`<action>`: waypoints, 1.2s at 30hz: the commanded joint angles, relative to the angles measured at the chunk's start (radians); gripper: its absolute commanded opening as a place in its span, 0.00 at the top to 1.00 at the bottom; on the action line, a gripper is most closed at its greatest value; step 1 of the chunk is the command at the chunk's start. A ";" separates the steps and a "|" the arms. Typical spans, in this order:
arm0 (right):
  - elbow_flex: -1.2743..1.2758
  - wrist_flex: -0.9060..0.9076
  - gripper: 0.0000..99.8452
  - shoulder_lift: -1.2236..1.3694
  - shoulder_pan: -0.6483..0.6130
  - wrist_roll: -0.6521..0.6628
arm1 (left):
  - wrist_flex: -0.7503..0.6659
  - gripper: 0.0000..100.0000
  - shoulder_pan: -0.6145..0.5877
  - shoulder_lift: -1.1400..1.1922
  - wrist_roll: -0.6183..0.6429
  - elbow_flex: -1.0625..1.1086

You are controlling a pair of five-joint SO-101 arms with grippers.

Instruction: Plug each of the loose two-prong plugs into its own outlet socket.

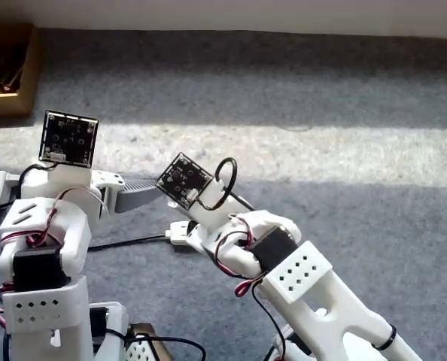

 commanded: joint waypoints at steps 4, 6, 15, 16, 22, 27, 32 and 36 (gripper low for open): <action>-0.079 0.021 0.99 0.001 0.018 -0.034 | 0.046 0.41 0.018 -0.013 0.005 0.012; -0.125 0.068 0.99 0.001 -0.002 -0.037 | 0.015 0.41 0.044 -0.013 0.005 0.054; -0.234 0.188 0.99 0.001 -0.090 -0.058 | -0.086 0.41 0.102 -0.007 0.005 0.174; -0.234 0.189 0.99 0.001 -0.088 -0.060 | -0.097 0.41 0.102 -0.007 0.005 0.191; -0.236 0.194 0.99 -0.001 -0.067 -0.055 | -0.118 0.41 0.102 -0.013 0.003 0.275; -0.302 0.237 0.99 -0.001 -0.019 -0.054 | -0.152 0.41 0.101 -0.013 0.003 0.315; -0.398 0.338 0.99 0.001 -0.015 -0.021 | -0.183 0.41 0.087 -0.005 0.002 0.325; -0.447 0.372 0.99 0.001 -0.015 -0.021 | -0.186 0.41 0.085 -0.012 -0.058 0.374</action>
